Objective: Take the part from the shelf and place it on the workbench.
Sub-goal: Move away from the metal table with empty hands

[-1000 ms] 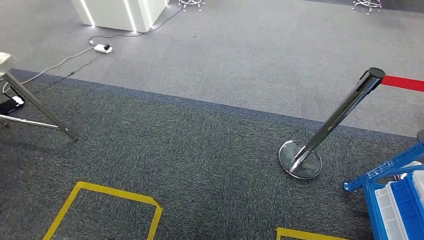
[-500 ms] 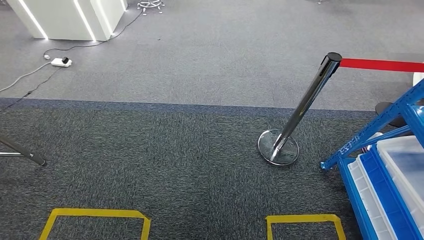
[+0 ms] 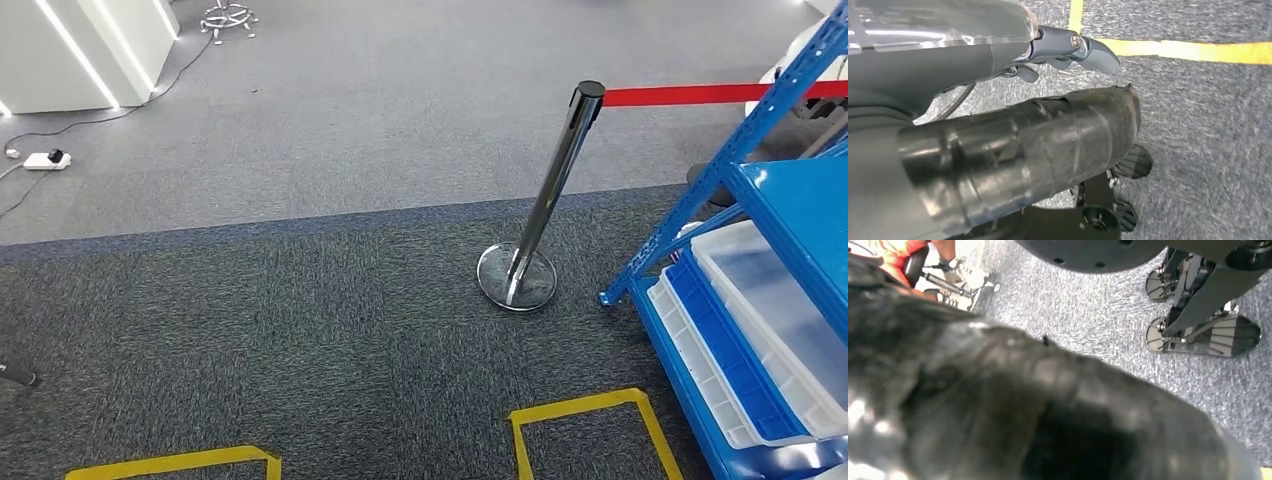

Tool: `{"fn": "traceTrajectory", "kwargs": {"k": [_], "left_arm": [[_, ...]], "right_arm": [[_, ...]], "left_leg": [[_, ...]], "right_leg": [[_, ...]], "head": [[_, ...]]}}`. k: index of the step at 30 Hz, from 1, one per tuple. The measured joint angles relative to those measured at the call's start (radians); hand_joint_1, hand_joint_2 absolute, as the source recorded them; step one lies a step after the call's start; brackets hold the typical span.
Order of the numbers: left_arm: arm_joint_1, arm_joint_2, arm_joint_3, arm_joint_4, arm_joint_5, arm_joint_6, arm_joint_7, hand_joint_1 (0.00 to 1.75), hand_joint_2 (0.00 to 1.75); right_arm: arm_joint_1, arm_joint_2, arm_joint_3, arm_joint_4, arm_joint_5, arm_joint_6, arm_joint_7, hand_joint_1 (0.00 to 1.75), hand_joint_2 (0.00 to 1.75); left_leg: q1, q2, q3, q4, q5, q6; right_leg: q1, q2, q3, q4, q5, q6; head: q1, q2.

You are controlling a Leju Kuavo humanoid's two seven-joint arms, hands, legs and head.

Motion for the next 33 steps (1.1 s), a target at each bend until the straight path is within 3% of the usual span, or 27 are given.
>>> {"fn": "traceTrajectory", "kwargs": {"k": [1, 3, 5, 6, 7, 8, 10, 12, 14, 16, 18, 20, 21, 22, 23, 25, 27, 29, 30, 31, 33], "left_arm": [[-0.001, 0.000, 0.000, 0.000, 0.000, 0.000, -0.001, 0.00, 0.00], [0.000, 0.001, 0.002, 0.000, 0.001, 0.001, -0.003, 0.00, 0.00], [0.004, 0.001, 0.004, 0.000, 0.003, 0.002, -0.003, 0.00, 0.00], [0.006, 0.001, 0.004, 0.000, 0.004, 0.003, -0.003, 0.00, 0.00], [0.007, 0.001, 0.004, 0.000, 0.006, 0.004, -0.003, 0.00, 0.00], [0.007, 0.002, 0.005, 0.000, 0.008, 0.005, -0.004, 0.00, 0.00], [0.007, 0.003, 0.006, 0.000, 0.011, 0.005, -0.005, 0.00, 0.00], [0.006, 0.005, 0.008, 0.000, 0.012, 0.005, -0.005, 0.00, 0.00], [0.004, 0.004, 0.009, 0.000, 0.013, 0.004, -0.005, 0.00, 0.00], [0.003, 0.004, 0.010, 0.000, 0.013, 0.004, -0.005, 0.00, 0.00], [0.005, 0.003, 0.011, 0.000, 0.013, 0.005, -0.005, 0.00, 0.00], [0.008, 0.004, 0.013, 0.000, 0.013, 0.006, -0.005, 0.00, 0.00], [0.008, 0.004, 0.013, 0.000, 0.014, 0.007, -0.005, 0.00, 0.00], [0.008, 0.004, 0.014, 0.000, 0.014, 0.007, -0.005, 0.00, 0.00], [0.008, 0.003, 0.014, 0.000, 0.014, 0.007, -0.005, 0.00, 0.00], [0.007, 0.003, 0.014, 0.000, 0.014, 0.006, -0.005, 0.00, 0.00], [0.006, 0.002, 0.014, 0.000, 0.013, 0.005, -0.005, 0.00, 0.00], [0.003, 0.002, 0.013, 0.000, 0.012, 0.004, -0.005, 0.00, 0.00], [0.000, 0.001, 0.013, 0.000, 0.011, 0.005, -0.005, 0.00, 0.00], [-0.001, 0.001, 0.013, 0.000, 0.011, 0.006, -0.005, 0.00, 0.00], [-0.001, 0.001, 0.013, 0.000, 0.011, 0.007, -0.005, 0.00, 0.00]], "right_arm": [[0.000, 0.000, -0.001, 0.000, 0.000, 0.000, 0.000, 0.00, 0.00], [-0.001, 0.000, -0.002, 0.000, 0.000, 0.001, 0.001, 0.00, 0.00], [-0.002, 0.000, -0.004, 0.000, 0.000, 0.002, 0.001, 0.00, 0.00], [-0.002, 0.000, -0.006, 0.000, 0.000, 0.002, 0.001, 0.00, 0.00], [-0.002, 0.000, -0.007, 0.000, 0.000, 0.002, 0.001, 0.00, 0.00], [-0.002, 0.000, -0.009, 0.000, -0.001, 0.002, 0.001, 0.00, 0.00], [-0.003, 0.000, -0.010, 0.000, -0.002, 0.004, 0.000, 0.00, 0.00], [-0.002, 0.001, -0.010, 0.000, -0.003, 0.004, -0.001, 0.00, 0.00], [0.001, 0.000, -0.011, 0.000, -0.005, 0.004, -0.002, 0.00, 0.00], [0.003, 0.000, -0.011, 0.000, -0.006, 0.004, -0.002, 0.00, 0.00], [0.000, 0.000, -0.012, 0.000, -0.007, 0.003, -0.002, 0.00, 0.00], [-0.002, 0.001, -0.012, 0.000, -0.007, 0.003, -0.002, 0.00, 0.00], [-0.002, 0.001, -0.012, 0.000, -0.007, 0.003, -0.002, 0.00, 0.00], [-0.001, 0.001, -0.012, 0.000, -0.007, 0.003, -0.002, 0.00, 0.00], [0.000, 0.000, -0.012, 0.000, -0.007, 0.003, -0.002, 0.00, 0.00], [0.001, 0.000, -0.012, 0.000, -0.007, 0.003, -0.002, 0.00, 0.00], [-0.002, 0.000, -0.012, 0.000, -0.007, 0.003, -0.004, 0.00, 0.00], [-0.002, 0.000, -0.012, 0.000, -0.007, 0.002, -0.006, 0.00, 0.00], [-0.001, 0.001, -0.012, 0.000, -0.007, 0.001, -0.006, 0.00, 0.00], [-0.001, 0.001, -0.012, 0.000, -0.007, 0.000, -0.005, 0.00, 0.00], [-0.003, 0.002, -0.012, 0.000, -0.007, 0.000, -0.005, 0.00, 0.00]], "left_leg": [[0.001, -0.021, -0.009, 0.025, -0.017, -0.005], [0.004, -0.073, -0.060, 0.136, -0.077, -0.010], [0.004, -0.091, -0.122, 0.254, -0.118, -0.012], [0.004, -0.093, -0.134, 0.270, -0.110, -0.012], [0.005, -0.095, -0.128, 0.248, -0.082, -0.012], [0.005, -0.103, -0.106, 0.192, -0.042, -0.011], [0.008, -0.146, -0.057, 0.068, 0.016, -0.007], [0.008, -0.171, -0.038, 0.018, 0.027, -0.001], [0.006, -0.152, -0.036, 0.013, 0.030, 0.010], [0.008, -0.129, -0.031, 0.003, 0.035, 0.024], [0.008, -0.104, -0.029, -0.003, 0.037, 0.033], [0.004, -0.077, -0.030, -0.003, 0.035, 0.037], [0.003, -0.064, -0.029, -0.003, 0.033, 0.037], [0.002, -0.053, -0.028, -0.003, 0.032, 0.037], [0.002, -0.042, -0.025, -0.003, 0.030, 0.036], [0.000, -0.023, -0.017, -0.002, 0.024, 0.030], [-0.003, -0.005, -0.012, -0.002, 0.018, 0.020], [-0.004, 0.014, -0.006, -0.005, 0.014, 0.009], [-0.002, 0.010, -0.003, -0.002, 0.010, 0.003], [-0.001, -0.008, -0.007, 0.012, -0.002, -0.003], [0.003, -0.064, -0.047, 0.102, -0.054, -0.011]], "right_leg": [[-0.004, 0.009, 0.004, -0.005, 0.003, -0.006], [-0.006, 0.028, 0.007, -0.008, 0.005, -0.015], [-0.005, 0.052, 0.006, -0.007, 0.005, -0.018], [-0.005, 0.067, 0.007, -0.005, 0.005, -0.018], [-0.005, 0.082, 0.007, -0.002, 0.003, -0.017], [-0.005, 0.096, 0.008, 0.001, 0.001, -0.014], [-0.006, 0.120, 0.004, 0.012, -0.004, -0.007], [-0.007, 0.138, -0.005, 0.020, -0.006, 0.005], [-0.009, 0.153, -0.010, 0.019, -0.004, 0.017], [-0.008, 0.122, -0.022, 0.044, -0.022, 0.027], [-0.008, 0.065, -0.068, 0.138, -0.076, 0.033], [-0.011, 0.041, -0.128, 0.259, -0.126, 0.039], [-0.012, 0.037, -0.141, 0.285, -0.127, 0.040], [-0.013, 0.033, -0.134, 0.274, -0.110, 0.040], [-0.013, 0.027, -0.107, 0.222, -0.078, 0.038], [-0.006, -0.011, -0.034, 0.085, -0.021, 0.028], [0.005, -0.035, -0.002, 0.016, -0.005, 0.015], [0.007, -0.018, -0.003, 0.010, -0.005, 0.005], [0.005, -0.007, 0.000, 0.005, -0.002, 0.000], [0.001, 0.002, 0.003, -0.001, 0.001, -0.006], [-0.006, 0.021, 0.008, -0.008, 0.007, -0.015]], "head": [[-0.001, 0.000], [-0.002, 0.000], [-0.002, 0.000], [-0.003, 0.000], [-0.003, 0.000], [-0.003, 0.000], [-0.002, 0.000], [-0.002, 0.000], [-0.002, 0.000], [-0.001, 0.000], [0.000, 0.000], [0.000, 0.000], [0.000, 0.000], [0.000, 0.000], [0.000, 0.000], [0.000, 0.000], [0.000, 0.000], [0.000, 0.000], [0.000, 0.000], [-0.001, 0.000], [-0.002, 0.000]]}}
